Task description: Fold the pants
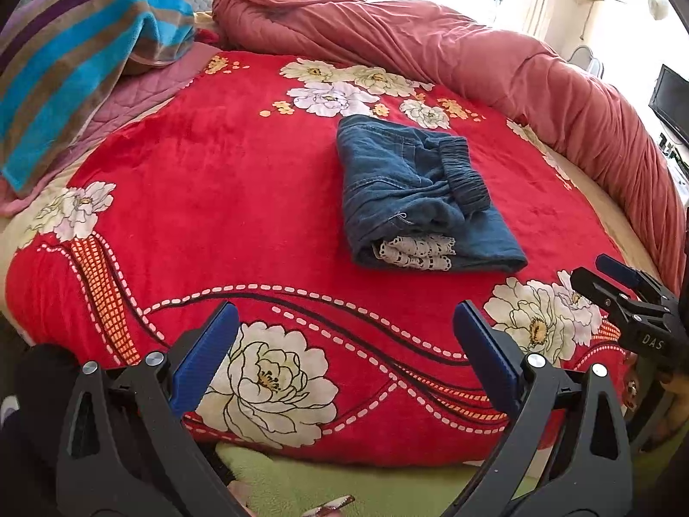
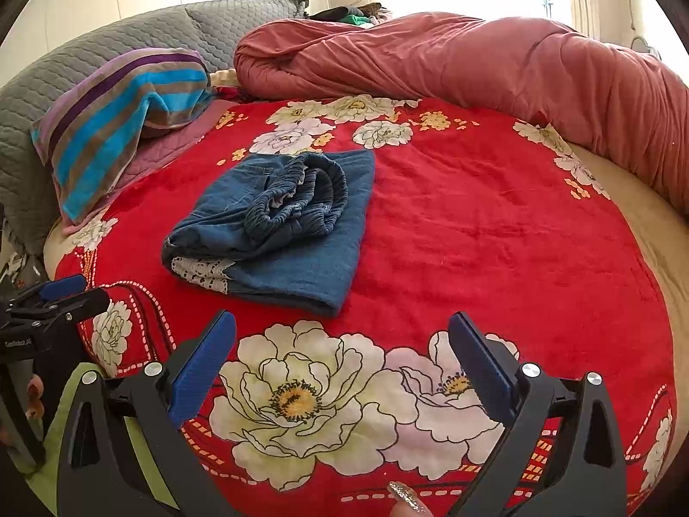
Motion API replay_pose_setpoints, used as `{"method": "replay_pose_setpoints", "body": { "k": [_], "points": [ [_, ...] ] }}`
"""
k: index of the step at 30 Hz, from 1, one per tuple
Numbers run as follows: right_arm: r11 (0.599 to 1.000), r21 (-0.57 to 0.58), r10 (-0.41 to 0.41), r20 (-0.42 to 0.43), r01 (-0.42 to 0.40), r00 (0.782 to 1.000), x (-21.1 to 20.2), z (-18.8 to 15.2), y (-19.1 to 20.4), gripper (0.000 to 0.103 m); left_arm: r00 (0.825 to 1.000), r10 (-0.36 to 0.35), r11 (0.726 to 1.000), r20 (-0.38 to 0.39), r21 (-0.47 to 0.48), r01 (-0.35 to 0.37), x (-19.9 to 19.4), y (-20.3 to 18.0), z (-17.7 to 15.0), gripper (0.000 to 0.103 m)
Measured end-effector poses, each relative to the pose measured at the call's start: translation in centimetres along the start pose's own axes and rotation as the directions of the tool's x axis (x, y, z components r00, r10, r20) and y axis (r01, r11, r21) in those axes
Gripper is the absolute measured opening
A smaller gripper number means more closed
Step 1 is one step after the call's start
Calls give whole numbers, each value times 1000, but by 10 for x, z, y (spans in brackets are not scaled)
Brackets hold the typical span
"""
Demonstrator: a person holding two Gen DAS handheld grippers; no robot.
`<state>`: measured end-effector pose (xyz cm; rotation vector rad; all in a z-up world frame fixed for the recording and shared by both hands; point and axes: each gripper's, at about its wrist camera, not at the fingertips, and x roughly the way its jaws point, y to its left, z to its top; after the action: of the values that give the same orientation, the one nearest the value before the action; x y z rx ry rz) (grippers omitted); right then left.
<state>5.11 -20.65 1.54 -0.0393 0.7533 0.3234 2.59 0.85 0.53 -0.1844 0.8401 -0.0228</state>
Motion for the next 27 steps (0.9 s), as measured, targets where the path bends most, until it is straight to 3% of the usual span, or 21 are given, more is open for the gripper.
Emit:
{"method": "replay_pose_setpoints", "body": {
  "k": [17,27],
  "points": [
    [1000,0,-2,0,2,1000,-4,-1,1,98,1000,-6,1000,3,-3,6,-1,0,0,93],
    [1000,3,-5,-5,5,1000,-2,-2,-1,98,1000,26,1000,-9,16,-26,1,-4,0,93]
  ]
}}
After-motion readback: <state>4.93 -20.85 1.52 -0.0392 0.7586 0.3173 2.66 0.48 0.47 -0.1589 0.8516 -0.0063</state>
